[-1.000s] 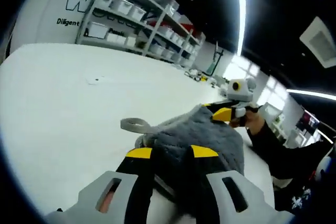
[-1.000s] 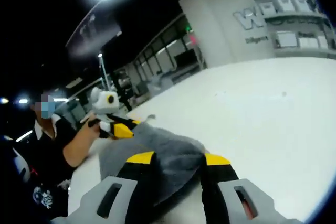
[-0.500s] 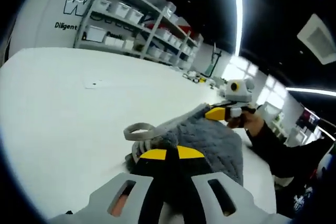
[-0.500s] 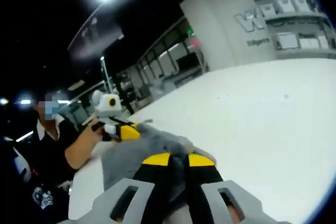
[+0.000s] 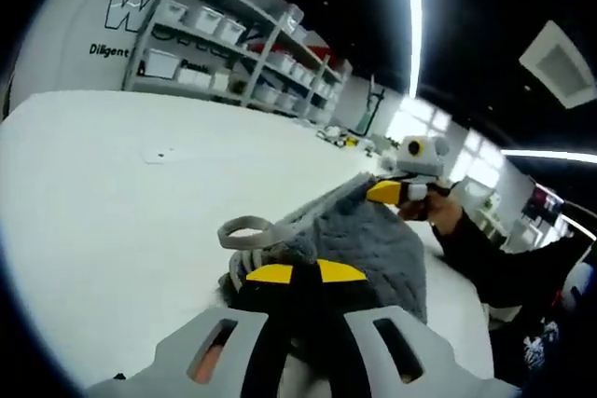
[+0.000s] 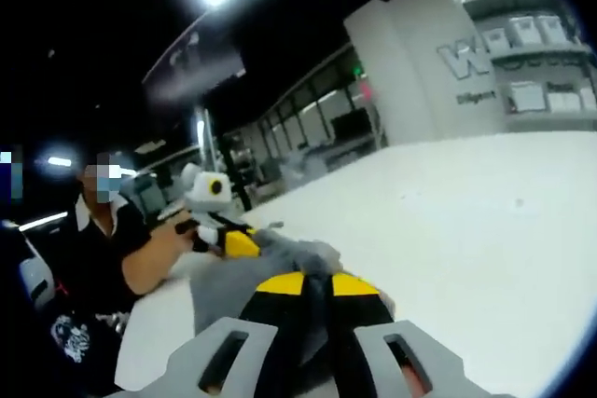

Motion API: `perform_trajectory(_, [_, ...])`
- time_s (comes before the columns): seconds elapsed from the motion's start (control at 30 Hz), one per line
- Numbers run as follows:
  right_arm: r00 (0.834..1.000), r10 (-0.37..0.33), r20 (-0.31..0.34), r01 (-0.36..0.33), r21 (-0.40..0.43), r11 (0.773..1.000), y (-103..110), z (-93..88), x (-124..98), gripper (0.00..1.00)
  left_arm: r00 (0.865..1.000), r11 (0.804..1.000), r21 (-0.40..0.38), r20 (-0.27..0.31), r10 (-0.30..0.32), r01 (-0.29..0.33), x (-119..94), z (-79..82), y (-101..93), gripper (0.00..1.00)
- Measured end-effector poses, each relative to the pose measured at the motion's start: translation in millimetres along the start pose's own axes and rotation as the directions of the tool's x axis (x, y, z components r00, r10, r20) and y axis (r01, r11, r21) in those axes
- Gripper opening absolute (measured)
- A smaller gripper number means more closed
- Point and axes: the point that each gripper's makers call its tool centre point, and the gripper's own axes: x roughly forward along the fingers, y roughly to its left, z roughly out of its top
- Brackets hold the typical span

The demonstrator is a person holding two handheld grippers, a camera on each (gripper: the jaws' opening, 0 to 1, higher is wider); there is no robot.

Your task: Open the folded towel by lifting each exposed corner and separating the folded layers until the towel lies flat within the target outline without major curled edges

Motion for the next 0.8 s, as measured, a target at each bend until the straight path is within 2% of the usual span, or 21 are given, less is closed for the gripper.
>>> perform_trajectory(0.07, [1.000, 0.011, 0.004, -0.011, -0.010, 1.000, 2, 0.8, 0, 0.01, 0.999, 0.998, 0.039, -0.004, 0.040, -0.040, 3, -1.9, 6.7, 0.41])
perform_trajectory(0.1, [1.000, 0.026, 0.012, -0.025, -0.021, 0.999, 6, 2.5, 0, 0.01, 0.998, 0.996, 0.063, -0.003, 0.058, -0.058, 4, -2.6, 9.5, 0.45])
perform_trajectory(0.2, [0.996, 0.072, 0.051, -0.070, -0.050, 0.996, 15, 10.3, -1, 0.01, 0.999, 0.998, 0.042, 0.001, 0.050, -0.050, 7, -2.8, 8.9, 0.46])
perform_trajectory(0.4, [0.989, 0.122, 0.083, -0.113, -0.105, 0.988, 29, 18.1, -3, 0.00, 0.999, 0.998, 0.059, 0.035, 0.034, -0.036, 10, 2.7, 6.2, 0.51])
perform_trajectory(0.43, [0.988, 0.131, 0.084, -0.121, -0.117, 0.986, 31, 19.0, -3, 0.00, 0.999, 0.998, 0.052, 0.022, 0.028, -0.029, 11, 0.8, 5.0, 0.50])
perform_trajectory(0.5, [0.986, 0.142, 0.083, -0.130, -0.130, 0.983, 34, 19.8, -3, 0.00, 0.999, 0.998, 0.055, 0.019, 0.031, -0.032, 12, 0.4, 5.2, 0.41])
perform_trajectory(0.53, [0.986, 0.144, 0.084, -0.133, -0.130, 0.983, 34, 20.0, -3, 0.00, 1.000, 0.999, 0.032, 0.019, 0.023, -0.023, 12, 1.3, 4.0, 0.33])
perform_trajectory(0.57, [0.986, 0.144, 0.082, -0.133, -0.128, 0.983, 34, 19.8, -2, 0.00, 1.000, 1.000, 0.004, 0.015, 0.000, 0.000, 11, 1.1, -0.3, 0.21])
perform_trajectory(0.63, [0.988, 0.137, 0.070, -0.127, -0.132, 0.983, 33, 17.9, -2, 0.00, 1.000, 1.000, 0.004, 0.016, 0.005, -0.005, 9, 3.1, 1.1, 0.09])
perform_trajectory(0.8, [0.989, 0.135, 0.067, -0.125, -0.133, 0.983, 33, 18.8, -3, 0.00, 1.000, 1.000, 0.026, 0.017, -0.008, 0.008, 8, 5.2, -5.4, 0.04])
